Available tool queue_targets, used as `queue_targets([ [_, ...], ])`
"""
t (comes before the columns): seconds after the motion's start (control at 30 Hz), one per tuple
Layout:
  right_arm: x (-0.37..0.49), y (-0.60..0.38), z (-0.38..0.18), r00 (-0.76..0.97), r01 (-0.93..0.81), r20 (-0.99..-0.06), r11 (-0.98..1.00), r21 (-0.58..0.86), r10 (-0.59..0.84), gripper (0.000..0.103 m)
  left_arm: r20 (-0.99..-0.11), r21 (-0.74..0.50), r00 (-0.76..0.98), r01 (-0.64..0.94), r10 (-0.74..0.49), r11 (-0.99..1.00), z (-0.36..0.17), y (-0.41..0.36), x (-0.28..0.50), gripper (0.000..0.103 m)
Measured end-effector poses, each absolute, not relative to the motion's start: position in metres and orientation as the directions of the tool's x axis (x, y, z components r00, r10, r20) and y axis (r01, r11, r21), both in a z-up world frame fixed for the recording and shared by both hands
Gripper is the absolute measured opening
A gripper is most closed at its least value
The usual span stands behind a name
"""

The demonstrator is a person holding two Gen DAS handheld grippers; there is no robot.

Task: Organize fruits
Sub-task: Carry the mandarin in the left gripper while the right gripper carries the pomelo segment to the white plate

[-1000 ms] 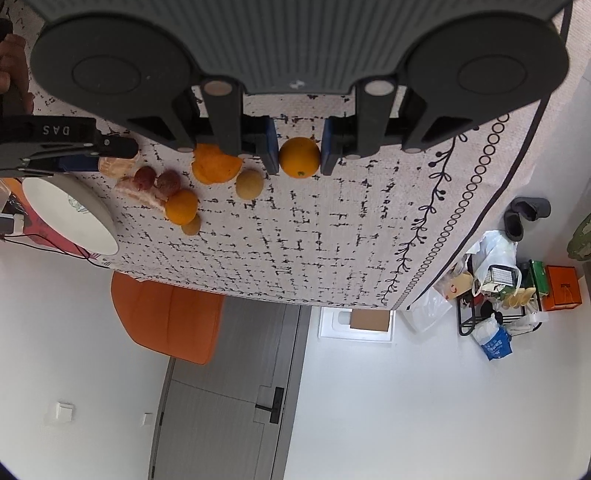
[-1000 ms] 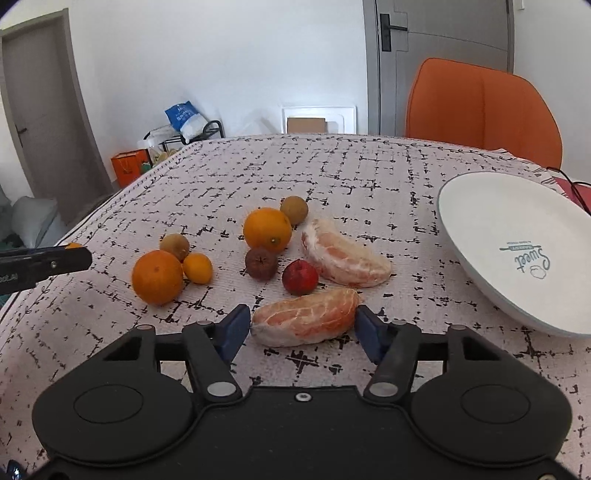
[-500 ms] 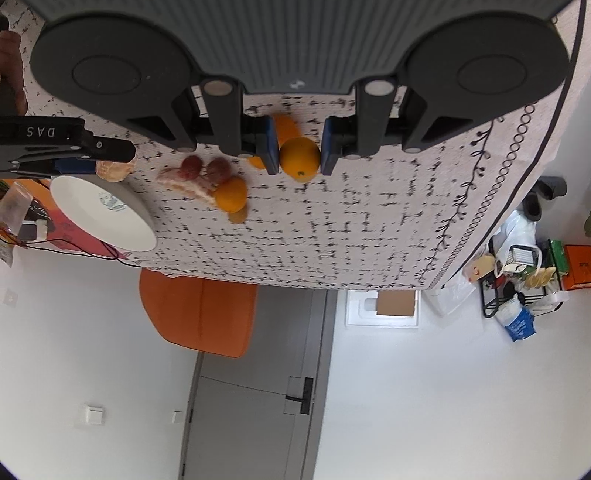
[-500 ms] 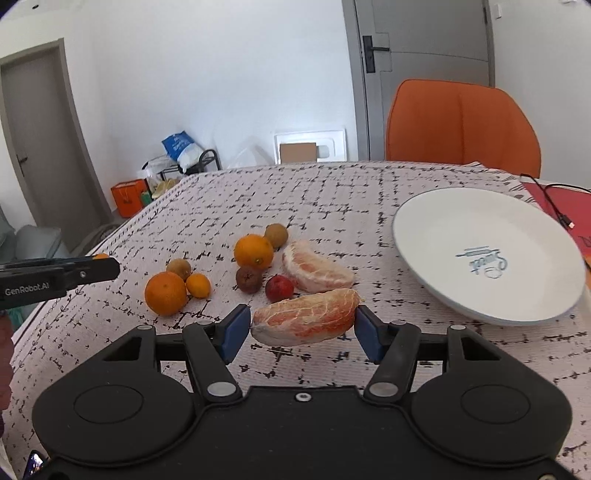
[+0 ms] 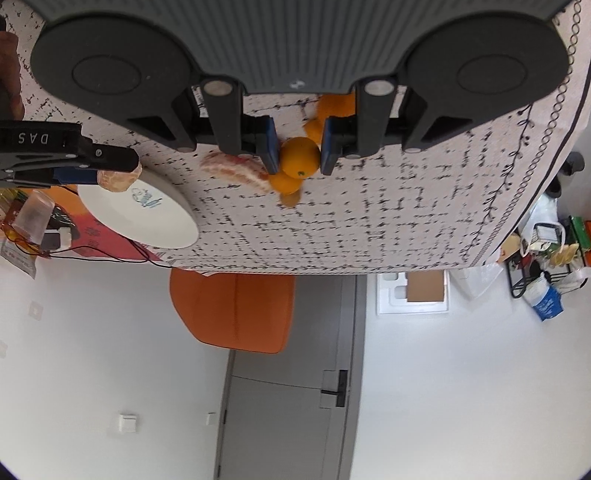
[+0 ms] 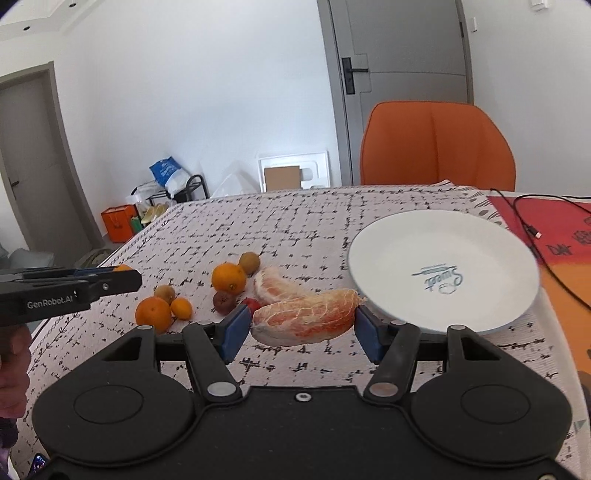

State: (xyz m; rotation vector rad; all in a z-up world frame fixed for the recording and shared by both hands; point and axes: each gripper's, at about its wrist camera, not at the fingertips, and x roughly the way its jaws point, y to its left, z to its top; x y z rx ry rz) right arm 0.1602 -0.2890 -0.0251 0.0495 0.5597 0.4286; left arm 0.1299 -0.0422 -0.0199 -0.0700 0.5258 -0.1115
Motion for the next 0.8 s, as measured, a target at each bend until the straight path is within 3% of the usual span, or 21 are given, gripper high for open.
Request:
queue_targets([
  [0.8,0.178,-0.344,-0.029,0.823,-0.265,-0.463,0.944,0.198,0.328,0.059,-0.508,-0.039,0.833,0.229,-0.217,0.973,-0.019,-0.107,0.168,0.022],
])
